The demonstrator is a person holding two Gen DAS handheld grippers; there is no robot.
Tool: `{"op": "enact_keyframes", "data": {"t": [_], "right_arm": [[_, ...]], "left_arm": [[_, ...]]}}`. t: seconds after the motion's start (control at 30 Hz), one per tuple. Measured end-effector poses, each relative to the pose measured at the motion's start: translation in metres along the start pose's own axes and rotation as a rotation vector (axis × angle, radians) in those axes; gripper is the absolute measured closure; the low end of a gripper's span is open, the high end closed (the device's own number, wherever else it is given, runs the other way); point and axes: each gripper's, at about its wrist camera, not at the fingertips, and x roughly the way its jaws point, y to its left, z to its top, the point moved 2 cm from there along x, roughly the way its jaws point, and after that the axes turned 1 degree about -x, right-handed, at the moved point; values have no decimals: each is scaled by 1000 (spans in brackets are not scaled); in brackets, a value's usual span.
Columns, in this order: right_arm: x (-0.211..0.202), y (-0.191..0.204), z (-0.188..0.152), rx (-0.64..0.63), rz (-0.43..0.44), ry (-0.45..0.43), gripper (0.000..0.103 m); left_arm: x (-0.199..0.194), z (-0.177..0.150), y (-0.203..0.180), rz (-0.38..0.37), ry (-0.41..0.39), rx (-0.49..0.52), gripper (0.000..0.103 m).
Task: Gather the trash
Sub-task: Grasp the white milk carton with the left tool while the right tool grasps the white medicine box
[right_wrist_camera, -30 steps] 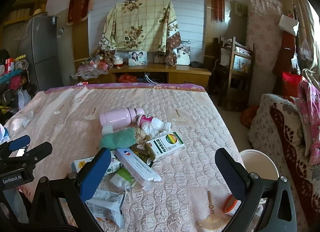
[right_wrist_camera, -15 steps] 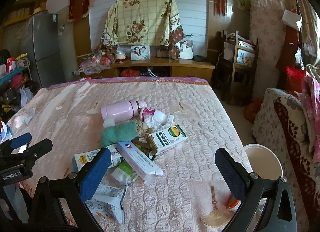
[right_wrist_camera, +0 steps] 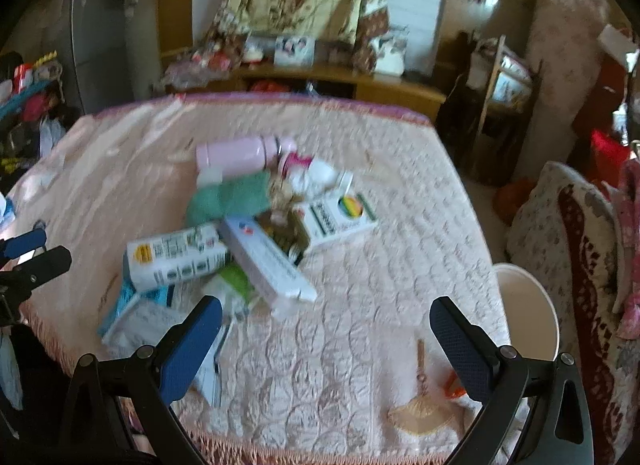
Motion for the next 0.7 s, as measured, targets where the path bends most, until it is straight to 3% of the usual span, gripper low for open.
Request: {"op": "enact_keyframes", "data": {"t": [0.13, 0.3, 0.4, 0.6, 0.7], "right_arm": [[13, 9, -9, -48, 48, 70, 0], [23, 9, -12, -19, 119, 84, 0], [28, 4, -8, 21, 147, 76, 0], [50, 2, 11, -30, 149, 71, 1], [63, 3, 20, -54, 210, 85, 5]], "left_arm": [[9, -8, 14, 40, 39, 6, 1], [15, -4, 15, 54, 44, 9, 1], [21, 2, 4, 44, 50, 36, 1], [45, 18, -22, 33, 74, 121, 1], [63, 26, -31, 29, 104, 164, 1]]}}
